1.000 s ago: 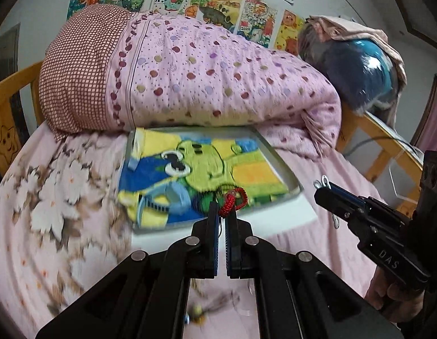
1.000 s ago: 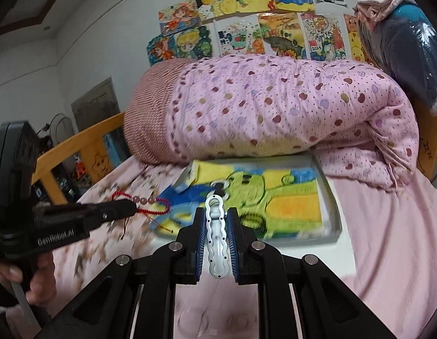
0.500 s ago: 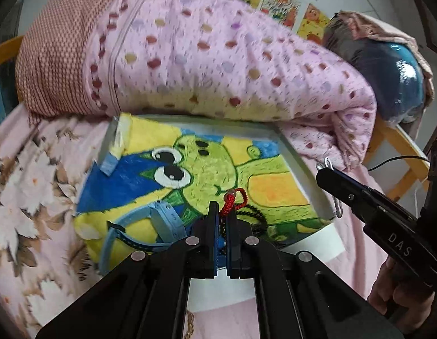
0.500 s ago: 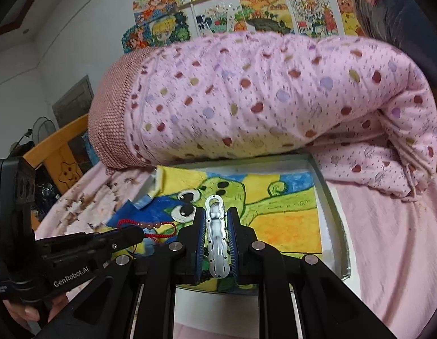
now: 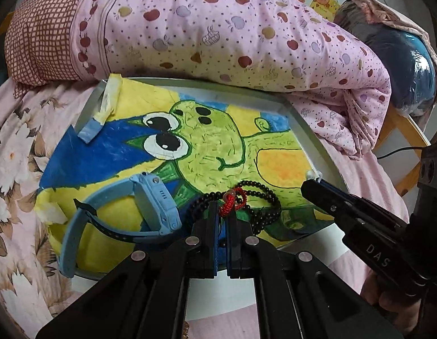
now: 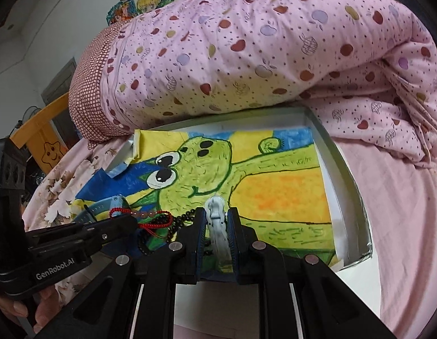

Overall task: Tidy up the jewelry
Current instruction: 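Carry the white clip and red string into the tray and open both tools, then lift both tools away from the tray back over the jewelry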

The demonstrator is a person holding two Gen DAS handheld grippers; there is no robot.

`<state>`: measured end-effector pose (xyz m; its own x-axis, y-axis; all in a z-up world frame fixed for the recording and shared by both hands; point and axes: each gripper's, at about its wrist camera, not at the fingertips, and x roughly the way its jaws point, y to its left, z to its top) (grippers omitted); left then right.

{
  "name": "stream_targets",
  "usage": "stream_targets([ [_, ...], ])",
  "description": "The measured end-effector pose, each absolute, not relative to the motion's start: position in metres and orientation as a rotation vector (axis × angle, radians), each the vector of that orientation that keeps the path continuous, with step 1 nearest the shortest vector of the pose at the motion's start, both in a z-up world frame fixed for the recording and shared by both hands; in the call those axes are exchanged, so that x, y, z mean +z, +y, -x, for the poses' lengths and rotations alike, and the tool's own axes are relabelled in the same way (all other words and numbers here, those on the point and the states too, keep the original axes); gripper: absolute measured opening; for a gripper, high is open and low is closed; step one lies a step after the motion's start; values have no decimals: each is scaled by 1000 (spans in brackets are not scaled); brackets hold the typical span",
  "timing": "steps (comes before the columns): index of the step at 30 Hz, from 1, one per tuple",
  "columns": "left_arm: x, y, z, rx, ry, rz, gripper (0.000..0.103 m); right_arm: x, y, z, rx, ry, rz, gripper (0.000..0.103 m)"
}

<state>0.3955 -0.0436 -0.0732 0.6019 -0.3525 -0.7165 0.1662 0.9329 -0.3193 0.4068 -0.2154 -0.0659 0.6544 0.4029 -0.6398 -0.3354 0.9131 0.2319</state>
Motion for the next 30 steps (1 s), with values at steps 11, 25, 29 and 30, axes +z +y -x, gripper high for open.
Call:
stream_targets([
  [11, -57, -44, -388, -316, 841, 243, 37, -50, -223, -399, 392, 724, -83, 36],
  [25, 5, -21, -343, -269, 708, 287, 75, 23, -242, -343, 358, 546, -115, 92],
  [29, 32, -11, -312, -249, 602, 304, 100, 45, -242, -319, 329, 485, -109, 102],
  [30, 36, -9, -307, -248, 591, 307, 100, 50, -243, -312, 323, 472, -109, 103],
])
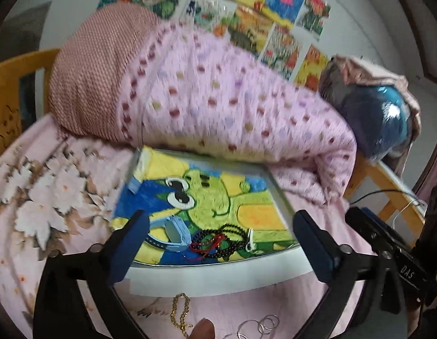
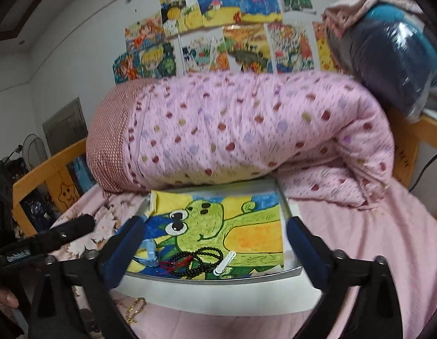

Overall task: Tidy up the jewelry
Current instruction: 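Lift both tools away from the tray back over the jewelry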

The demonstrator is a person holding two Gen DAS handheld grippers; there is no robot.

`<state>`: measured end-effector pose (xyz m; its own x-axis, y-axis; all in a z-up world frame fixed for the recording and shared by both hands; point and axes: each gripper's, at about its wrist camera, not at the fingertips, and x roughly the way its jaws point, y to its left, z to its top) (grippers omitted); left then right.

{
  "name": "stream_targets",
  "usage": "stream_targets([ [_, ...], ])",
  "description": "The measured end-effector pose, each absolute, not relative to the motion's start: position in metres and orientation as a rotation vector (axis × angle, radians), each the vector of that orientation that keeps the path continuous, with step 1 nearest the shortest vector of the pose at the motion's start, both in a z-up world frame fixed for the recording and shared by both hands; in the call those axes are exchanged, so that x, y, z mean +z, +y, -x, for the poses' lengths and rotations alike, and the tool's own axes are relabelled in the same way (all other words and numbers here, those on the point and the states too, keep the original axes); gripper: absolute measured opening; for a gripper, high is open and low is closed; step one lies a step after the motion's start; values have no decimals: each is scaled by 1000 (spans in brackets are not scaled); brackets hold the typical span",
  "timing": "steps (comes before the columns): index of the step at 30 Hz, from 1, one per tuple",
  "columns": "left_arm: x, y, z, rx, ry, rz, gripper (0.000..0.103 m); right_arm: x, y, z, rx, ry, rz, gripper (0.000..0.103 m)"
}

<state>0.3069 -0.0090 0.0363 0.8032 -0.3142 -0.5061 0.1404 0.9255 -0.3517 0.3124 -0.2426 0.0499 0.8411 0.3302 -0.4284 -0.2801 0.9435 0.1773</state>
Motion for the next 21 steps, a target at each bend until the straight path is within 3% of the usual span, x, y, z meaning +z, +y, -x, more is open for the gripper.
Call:
stream_targets([
  [10, 74, 3, -233, -214, 486, 221, 101, 80, -248, -240, 304, 397, -126, 103],
  [21, 69, 20, -153, -191, 482, 162, 101, 76, -244, -164, 299, 406, -98, 103],
])
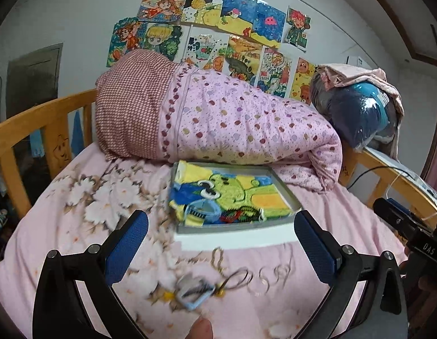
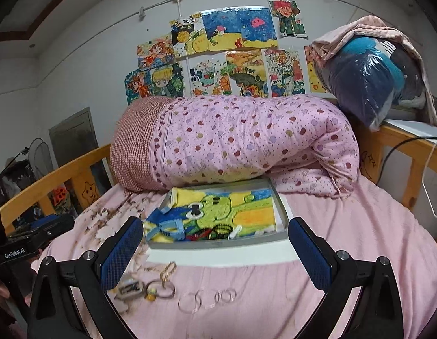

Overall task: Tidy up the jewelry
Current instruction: 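Lift both tools away from the tray back over the jewelry, then move the left tool toward the gray clip case while the right tool approaches the silver rings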

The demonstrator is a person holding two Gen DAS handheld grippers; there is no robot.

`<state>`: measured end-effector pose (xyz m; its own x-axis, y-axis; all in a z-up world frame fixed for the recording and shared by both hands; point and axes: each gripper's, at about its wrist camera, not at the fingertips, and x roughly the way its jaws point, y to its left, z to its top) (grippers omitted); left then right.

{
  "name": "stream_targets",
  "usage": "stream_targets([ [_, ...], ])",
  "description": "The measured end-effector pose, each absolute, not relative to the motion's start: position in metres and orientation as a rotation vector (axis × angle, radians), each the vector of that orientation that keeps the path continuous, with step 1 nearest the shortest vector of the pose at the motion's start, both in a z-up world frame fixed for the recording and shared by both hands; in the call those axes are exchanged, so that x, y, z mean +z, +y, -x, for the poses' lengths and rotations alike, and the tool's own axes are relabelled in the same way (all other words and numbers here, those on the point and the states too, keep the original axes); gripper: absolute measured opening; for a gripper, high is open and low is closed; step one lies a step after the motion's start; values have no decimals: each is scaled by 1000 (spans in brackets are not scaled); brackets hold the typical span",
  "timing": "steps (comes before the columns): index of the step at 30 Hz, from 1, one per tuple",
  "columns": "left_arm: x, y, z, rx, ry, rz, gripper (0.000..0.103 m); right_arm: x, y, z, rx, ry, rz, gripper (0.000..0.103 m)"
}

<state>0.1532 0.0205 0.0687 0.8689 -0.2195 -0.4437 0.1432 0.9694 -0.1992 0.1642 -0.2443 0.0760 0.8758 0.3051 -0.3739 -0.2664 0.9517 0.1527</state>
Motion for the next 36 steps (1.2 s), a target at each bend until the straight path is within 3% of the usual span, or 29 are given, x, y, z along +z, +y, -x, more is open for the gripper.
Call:
stream_targets([
  [19, -11, 39, -76, -186, 645, 104, 101, -4, -215, -94, 278, 644, -68, 103],
  [36, -33, 48, -64, -168, 759, 70, 101, -42, -200, -92, 268, 789, -111, 103],
])
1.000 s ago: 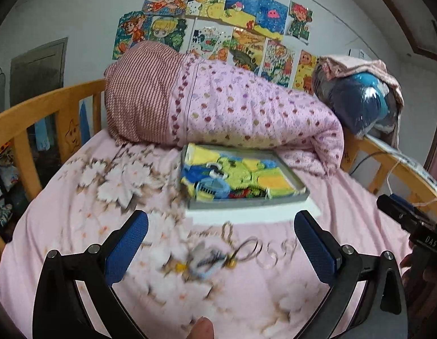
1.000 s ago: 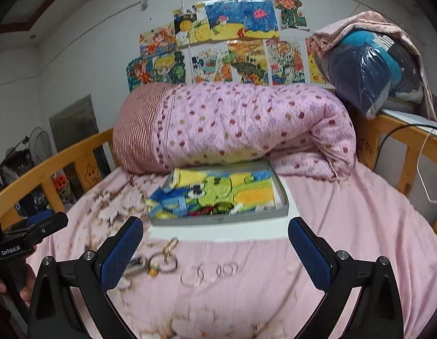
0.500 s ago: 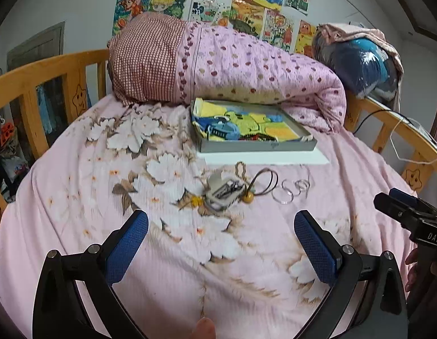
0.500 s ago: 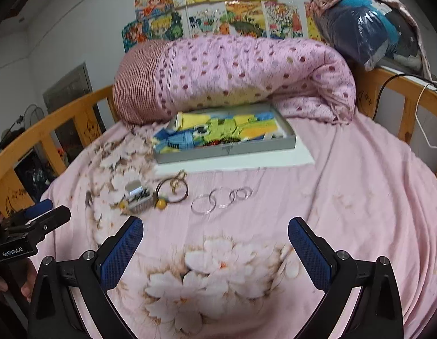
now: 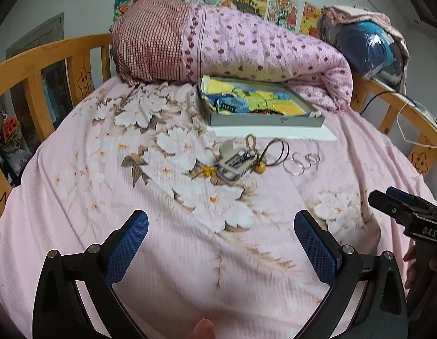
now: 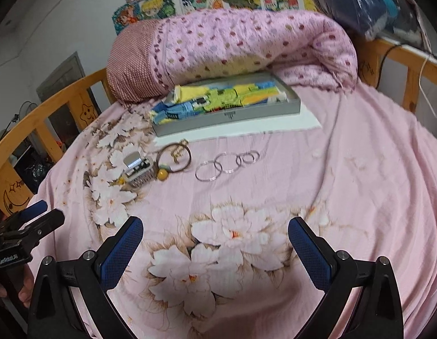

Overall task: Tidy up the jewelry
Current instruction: 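Move the left tool toward the gray clip case while the right tool approaches the silver rings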

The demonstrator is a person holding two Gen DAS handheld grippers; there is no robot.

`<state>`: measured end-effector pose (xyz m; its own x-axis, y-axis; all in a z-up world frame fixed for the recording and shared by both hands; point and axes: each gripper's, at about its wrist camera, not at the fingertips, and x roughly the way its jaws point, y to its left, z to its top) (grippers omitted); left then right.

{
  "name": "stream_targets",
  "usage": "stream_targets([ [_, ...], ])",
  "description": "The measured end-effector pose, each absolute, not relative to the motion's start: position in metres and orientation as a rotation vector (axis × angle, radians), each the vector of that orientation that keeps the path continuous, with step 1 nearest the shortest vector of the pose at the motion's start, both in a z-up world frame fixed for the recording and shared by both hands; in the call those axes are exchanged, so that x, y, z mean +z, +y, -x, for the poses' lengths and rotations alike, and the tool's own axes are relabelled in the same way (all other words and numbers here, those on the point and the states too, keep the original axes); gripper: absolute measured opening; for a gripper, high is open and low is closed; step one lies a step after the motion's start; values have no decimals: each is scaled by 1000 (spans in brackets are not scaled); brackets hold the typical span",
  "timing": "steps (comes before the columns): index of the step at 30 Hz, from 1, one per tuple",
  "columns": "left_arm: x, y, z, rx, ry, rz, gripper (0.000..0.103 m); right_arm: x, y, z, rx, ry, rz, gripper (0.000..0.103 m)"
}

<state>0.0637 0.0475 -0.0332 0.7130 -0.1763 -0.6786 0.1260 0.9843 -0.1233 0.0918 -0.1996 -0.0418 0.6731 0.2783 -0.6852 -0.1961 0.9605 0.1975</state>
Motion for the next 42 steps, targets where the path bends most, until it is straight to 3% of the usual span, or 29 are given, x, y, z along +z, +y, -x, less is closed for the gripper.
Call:
stream_targets([
  [34, -81, 37, -149, -225, 831, -13, 101, -84, -191, -184, 469, 870, 0, 103],
  [38, -83, 34, -162, -243, 829, -27, 101, -83, -188, -202, 521, 863, 8, 92],
  [42, -85, 33, -174, -257, 832, -22, 101, -85, -182, -220, 569, 871, 27, 71],
])
